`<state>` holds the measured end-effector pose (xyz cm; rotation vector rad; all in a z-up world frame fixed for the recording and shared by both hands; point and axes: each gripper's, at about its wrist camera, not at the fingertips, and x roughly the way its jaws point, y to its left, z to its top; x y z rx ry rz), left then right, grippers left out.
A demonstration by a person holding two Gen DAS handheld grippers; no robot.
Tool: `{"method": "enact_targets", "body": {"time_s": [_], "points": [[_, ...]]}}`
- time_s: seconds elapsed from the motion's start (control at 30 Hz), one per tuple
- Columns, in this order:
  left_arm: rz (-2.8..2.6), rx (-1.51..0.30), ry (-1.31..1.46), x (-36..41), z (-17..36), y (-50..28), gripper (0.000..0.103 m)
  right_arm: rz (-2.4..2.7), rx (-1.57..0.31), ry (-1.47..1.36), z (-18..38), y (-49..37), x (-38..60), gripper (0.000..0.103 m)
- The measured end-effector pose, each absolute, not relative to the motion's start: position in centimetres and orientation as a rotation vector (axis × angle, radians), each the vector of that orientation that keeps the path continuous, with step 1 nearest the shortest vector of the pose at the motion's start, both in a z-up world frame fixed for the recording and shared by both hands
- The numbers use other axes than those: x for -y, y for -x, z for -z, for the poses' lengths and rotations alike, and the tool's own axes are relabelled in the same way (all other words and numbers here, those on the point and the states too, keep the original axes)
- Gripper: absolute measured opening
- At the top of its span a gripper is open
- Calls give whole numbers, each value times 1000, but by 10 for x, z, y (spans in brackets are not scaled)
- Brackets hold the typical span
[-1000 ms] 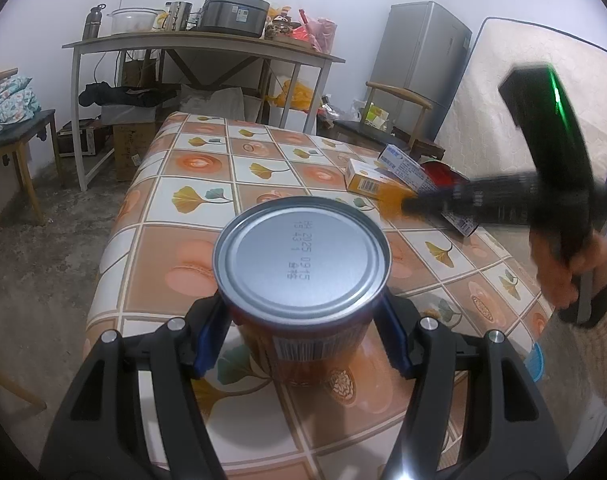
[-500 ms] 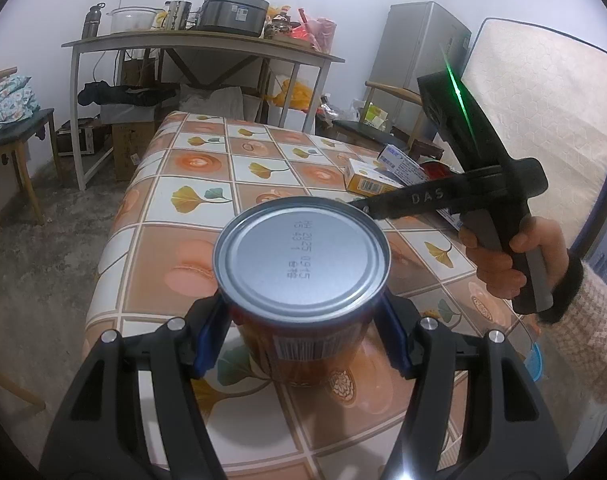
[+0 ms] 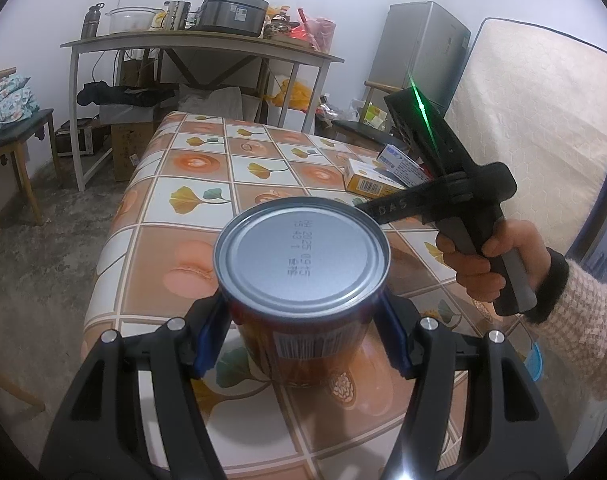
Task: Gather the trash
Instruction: 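Grasp the large orange peel with the right tool while the left tool holds the can, then carry the red can and orange peel in both tools over the wastebasket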
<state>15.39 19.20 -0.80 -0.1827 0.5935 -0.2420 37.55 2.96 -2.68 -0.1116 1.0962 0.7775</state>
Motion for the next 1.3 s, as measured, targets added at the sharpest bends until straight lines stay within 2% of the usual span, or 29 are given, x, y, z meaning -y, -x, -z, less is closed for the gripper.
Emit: {"method": "enact_targets", "body": {"time_s": [0.07, 0.17, 0.47, 0.8, 1.3], "points": [[241, -593, 186, -192, 8, -154, 62, -758, -1072, 133, 24, -371, -29, 11], [240, -592, 193, -190, 8, -156, 62, -741, -1036, 147, 18, -363, -27, 7], [227, -592, 183, -176, 3, -157, 62, -703, -935, 120, -9, -339, 8, 7], [260, -589, 146, -143, -13, -152, 62, -620, -821, 0, -38, -295, 92, 7], [519, -542, 20, -17, -54, -162, 62, -317, -659, -222, -61, -200, 282, 7]]}}
